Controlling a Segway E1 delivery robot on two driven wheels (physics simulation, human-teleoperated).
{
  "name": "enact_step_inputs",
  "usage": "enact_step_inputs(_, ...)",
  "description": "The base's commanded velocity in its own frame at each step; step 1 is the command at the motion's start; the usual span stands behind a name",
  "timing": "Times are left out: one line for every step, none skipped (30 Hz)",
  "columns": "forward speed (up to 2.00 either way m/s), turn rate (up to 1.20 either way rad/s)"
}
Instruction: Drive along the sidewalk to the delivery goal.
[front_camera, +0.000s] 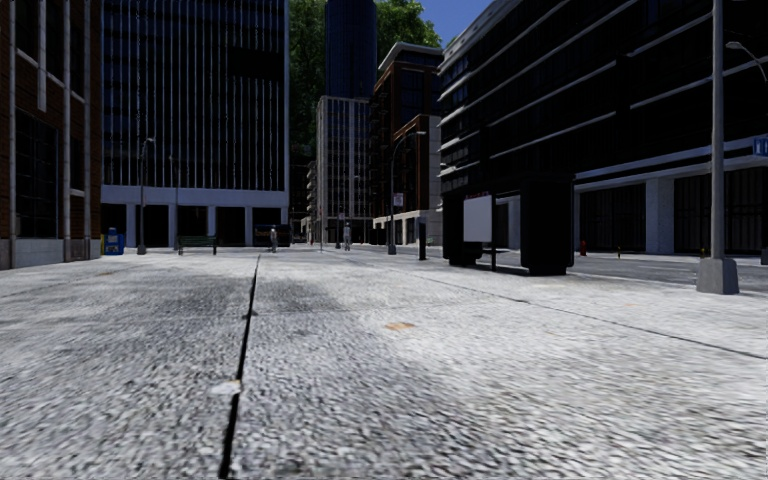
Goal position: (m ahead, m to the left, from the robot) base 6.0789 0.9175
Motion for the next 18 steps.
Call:
enact_step_inputs(2.00, 0.12)
enact_step_inputs(2.00, 0.17)
enact_step_inputs(2.00, 0.20)
enact_step_inputs(2.00, 0.20)
enact_step_inputs(2.00, 0.24)
enact_step_inputs(2.00, 0.27)
enact_step_inputs(2.00, 0.28)
enact_step_inputs(2.00, 0.28)
enact_step_inputs(2.00, 0.28)
enact_step_inputs(2.00, 0.28)
enact_step_inputs(2.00, 0.28)
enact_step_inputs(2.00, 0.28)
enact_step_inputs(2.00, 0.28)
enact_step_inputs(2.00, 0.28)
enact_step_inputs(2.00, 0.28)
enact_step_inputs(2.00, 0.28)
enact_step_inputs(2.00, 0.28)
enact_step_inputs(2.00, 0.28)
